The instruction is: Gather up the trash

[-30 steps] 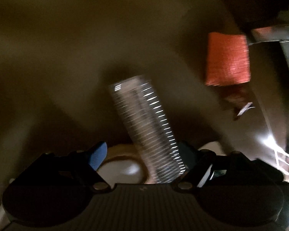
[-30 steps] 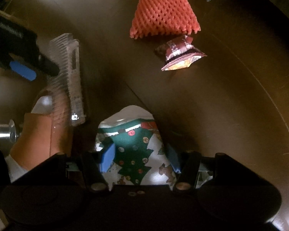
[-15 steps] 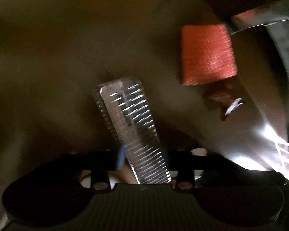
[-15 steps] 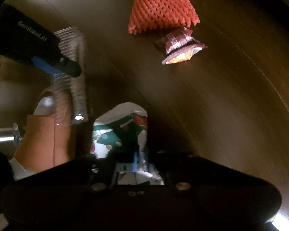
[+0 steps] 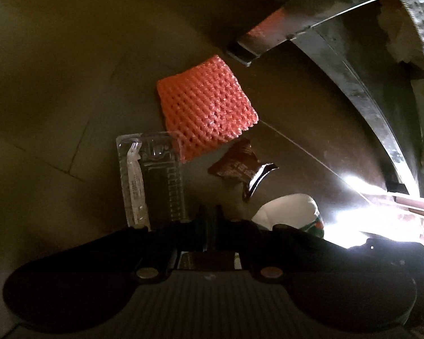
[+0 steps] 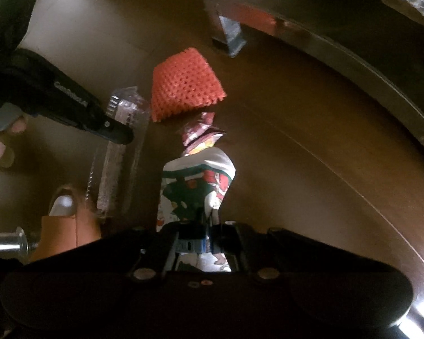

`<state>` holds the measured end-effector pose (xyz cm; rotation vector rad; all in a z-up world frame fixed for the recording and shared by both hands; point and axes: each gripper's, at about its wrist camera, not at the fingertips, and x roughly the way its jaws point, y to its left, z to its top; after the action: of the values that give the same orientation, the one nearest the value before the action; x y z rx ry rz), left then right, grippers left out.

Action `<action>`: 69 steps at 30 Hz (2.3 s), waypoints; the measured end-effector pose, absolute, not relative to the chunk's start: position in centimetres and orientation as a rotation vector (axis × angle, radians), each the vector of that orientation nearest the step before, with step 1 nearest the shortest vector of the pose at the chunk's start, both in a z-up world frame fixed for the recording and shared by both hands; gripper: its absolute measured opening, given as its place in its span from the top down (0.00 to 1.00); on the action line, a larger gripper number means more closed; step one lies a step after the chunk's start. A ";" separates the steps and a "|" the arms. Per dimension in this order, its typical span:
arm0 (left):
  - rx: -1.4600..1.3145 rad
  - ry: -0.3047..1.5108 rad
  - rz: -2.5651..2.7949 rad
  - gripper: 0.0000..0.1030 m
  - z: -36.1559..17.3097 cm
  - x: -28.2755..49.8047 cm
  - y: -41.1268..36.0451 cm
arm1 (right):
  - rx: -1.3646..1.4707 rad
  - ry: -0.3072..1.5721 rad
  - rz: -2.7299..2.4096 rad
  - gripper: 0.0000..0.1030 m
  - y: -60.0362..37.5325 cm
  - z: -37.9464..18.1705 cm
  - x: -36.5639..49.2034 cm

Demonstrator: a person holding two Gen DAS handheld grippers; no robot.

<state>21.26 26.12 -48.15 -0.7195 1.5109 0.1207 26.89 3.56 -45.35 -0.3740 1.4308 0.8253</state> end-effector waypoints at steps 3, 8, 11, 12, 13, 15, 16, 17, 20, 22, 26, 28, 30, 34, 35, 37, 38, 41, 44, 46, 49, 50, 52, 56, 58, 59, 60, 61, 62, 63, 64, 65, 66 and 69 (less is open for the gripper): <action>-0.668 1.522 0.151 0.85 -47.4 20.6 26.4 | -0.371 1.444 0.817 0.99 3.5 -45.8 26.6; -0.677 1.508 0.189 0.50 -47.5 19.5 26.9 | -0.352 1.454 0.835 0.99 3.4 -46.1 26.7; -0.581 1.506 0.154 0.49 -47.4 20.0 25.9 | -0.348 1.454 0.851 0.98 3.3 -46.2 26.6; -0.557 1.509 0.135 0.49 -47.7 20.1 25.6 | -0.354 1.458 0.852 0.98 3.3 -46.3 26.6; -0.537 1.517 0.129 0.49 -47.9 20.1 25.4 | -0.372 1.458 0.849 0.98 3.3 -46.5 26.5; -0.530 1.530 0.147 0.49 -48.3 20.0 25.4 | -0.405 1.456 0.839 0.98 3.4 -47.0 26.5; -0.534 1.529 0.156 0.49 -48.5 19.9 25.6 | -0.399 1.461 0.832 0.98 3.2 -47.2 26.6; -0.532 1.529 0.166 0.49 -48.6 19.8 25.8 | -0.389 1.470 0.812 0.98 2.9 -47.2 26.8; -0.516 1.537 0.197 0.49 -49.2 19.5 26.4 | -0.375 1.459 0.831 0.98 2.6 -46.9 26.9; -0.510 1.552 0.218 0.49 -49.7 19.1 26.8 | -0.461 1.433 0.812 0.98 2.9 -47.2 26.6; -0.534 1.561 0.251 0.49 -50.0 18.3 27.6 | -0.580 1.358 0.706 0.79 3.4 -47.1 26.3; -0.539 1.558 0.258 0.49 -49.9 18.0 27.9 | -0.543 1.328 0.742 0.73 3.7 -45.9 26.1; -0.561 1.552 0.273 0.49 -50.0 17.7 28.3 | -0.524 1.275 0.801 0.60 4.5 -44.5 25.3; -0.602 1.536 0.323 0.49 -50.7 17.3 29.0 | -0.513 1.228 0.974 0.62 8.3 -43.5 23.2; -0.609 1.532 0.337 0.49 -50.7 17.1 29.3 | -0.523 1.234 0.996 0.62 9.5 -43.8 22.7; -0.614 1.526 0.364 0.49 -50.7 16.7 30.0 | -0.529 1.230 1.028 0.64 11.7 -44.7 21.8; -0.616 1.524 0.373 0.49 -50.6 16.6 30.2 | -0.526 1.231 1.040 0.64 12.5 -45.0 21.6; -0.610 1.536 0.400 0.49 -51.1 16.4 30.6 | -0.570 1.226 1.042 0.64 14.0 -46.4 21.3; -0.635 1.533 0.407 0.49 -51.3 16.3 30.8 | -0.537 1.258 1.033 0.64 13.9 -46.8 21.8; -0.635 1.527 0.392 0.49 -51.3 16.4 30.8 | -0.521 1.254 1.051 0.63 13.6 -46.6 21.9; -0.614 1.523 0.368 0.49 -51.0 16.6 30.4 | -0.486 1.268 1.046 0.64 13.8 -46.4 22.1; -0.607 1.514 0.348 0.49 -50.7 16.8 30.0 | -0.462 1.267 1.057 0.64 13.8 -46.2 22.1; -0.581 1.502 0.326 0.49 -50.5 17.1 29.4 | -0.441 1.280 1.079 0.64 14.1 -46.1 21.9; -0.596 1.517 0.335 0.49 -51.0 17.3 29.2 | -0.492 1.306 1.088 0.64 15.1 -46.9 20.9; -0.603 1.518 0.347 0.49 -51.1 17.3 29.3 | -0.523 1.327 1.057 0.61 15.4 -47.9 20.7; -0.615 1.517 0.354 0.49 -51.0 17.2 29.5 | -0.525 1.347 1.045 0.62 15.6 -48.5 20.7; -0.627 1.515 0.357 0.49 -51.0 17.3 29.7 | -0.533 1.360 1.031 0.63 15.8 -49.0 20.7; -0.639 1.509 0.357 0.49 -51.0 17.3 29.8 | -0.540 1.367 1.024 0.62 16.0 -49.3 20.7; -0.642 1.504 0.360 0.49 -51.0 17.4 29.9 | -0.542 1.373 1.018 0.62 16.4 -49.6 20.9; -0.642 1.499 0.366 0.49 -51.0 17.4 30.0 | -0.539 1.380 1.014 0.62 16.7 -49.9 21.2; -0.646 1.496 0.372 0.49 -51.0 17.4 30.3 | -0.529 1.393 1.011 0.62 16.9 -50.2 21.5; -0.652 1.494 0.381 0.49 -51.0 17.4 30.7 | -0.526 1.405 1.003 0.63 17.1 -50.5 21.8; -0.662 1.493 0.393 0.49 -51.0 17.3 30.9 | -0.530 1.412 0.996 0.62 17.3 -50.9 22.0; -0.681 1.483 0.416 0.49 -51.1 17.3 31.6 | -0.491 1.442 1.009 0.71 17.5 -51.3 22.5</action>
<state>17.34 31.61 -51.08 -0.6808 1.4828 0.4163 22.53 17.50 -51.25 -0.4909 1.4419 1.0092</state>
